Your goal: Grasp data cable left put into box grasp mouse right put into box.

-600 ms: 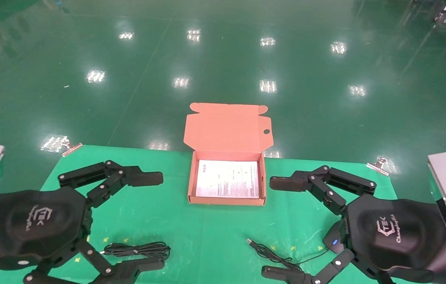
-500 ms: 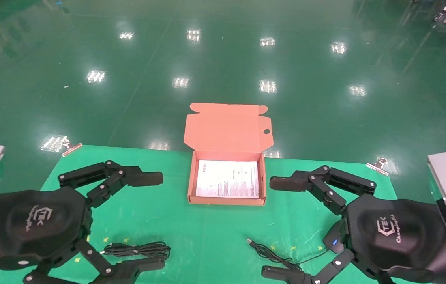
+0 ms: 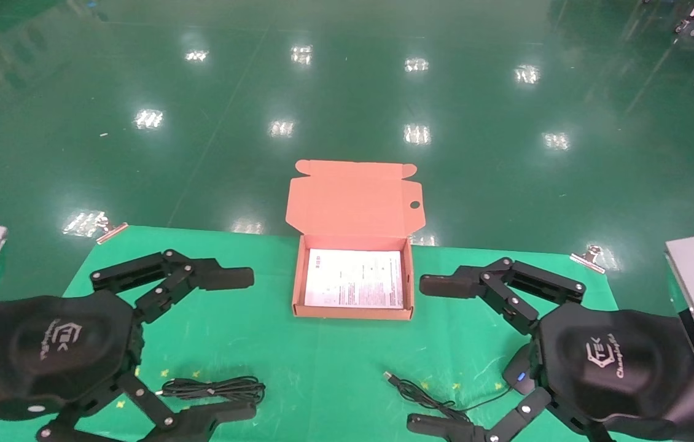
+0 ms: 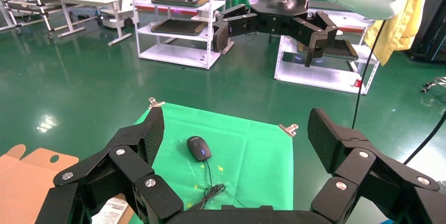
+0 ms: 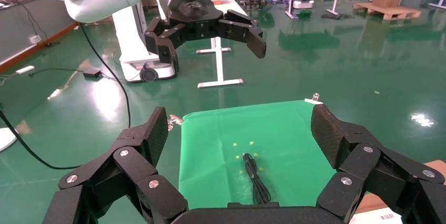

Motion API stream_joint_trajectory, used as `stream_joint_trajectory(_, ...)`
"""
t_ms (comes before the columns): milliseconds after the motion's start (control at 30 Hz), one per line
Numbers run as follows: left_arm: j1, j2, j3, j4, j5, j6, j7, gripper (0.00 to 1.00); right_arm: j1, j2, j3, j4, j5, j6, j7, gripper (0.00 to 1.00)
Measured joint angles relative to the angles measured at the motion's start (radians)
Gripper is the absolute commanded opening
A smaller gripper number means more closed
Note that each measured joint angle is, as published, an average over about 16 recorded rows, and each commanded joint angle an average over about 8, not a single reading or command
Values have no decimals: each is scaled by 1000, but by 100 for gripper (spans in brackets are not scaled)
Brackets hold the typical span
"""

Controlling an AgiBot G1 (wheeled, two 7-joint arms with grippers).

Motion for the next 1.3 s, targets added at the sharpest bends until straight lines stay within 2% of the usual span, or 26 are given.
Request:
stream_joint_trajectory(167,-25,4,33,-8,65,3,-21,100,22,9,-14,18,-61,-7,-28,100)
stream_joint_trajectory(333,-84,17,95,-19,186,15,-67,100,68,13,-48,38,-170,-24,-86,100)
stream_joint_trajectory(667,-277,83,297,-45,550,60,-181,100,198,-8,-188,59,-478,-57,-296,100)
stream_joint_trajectory(933,-390,170,472,-51,840,55,-238,100,264,-51,-317,63,-730,-24,-448,100)
stream_joint_trajectory(1100,-412,220,548,-46,985,22,-275,100,266,-85,-371,63,-857,23,-475,100)
stream_joint_trajectory(1300,-399,267,596,-22,1110,-37,-324,100,239,-130,-412,59,-977,91,-433,100)
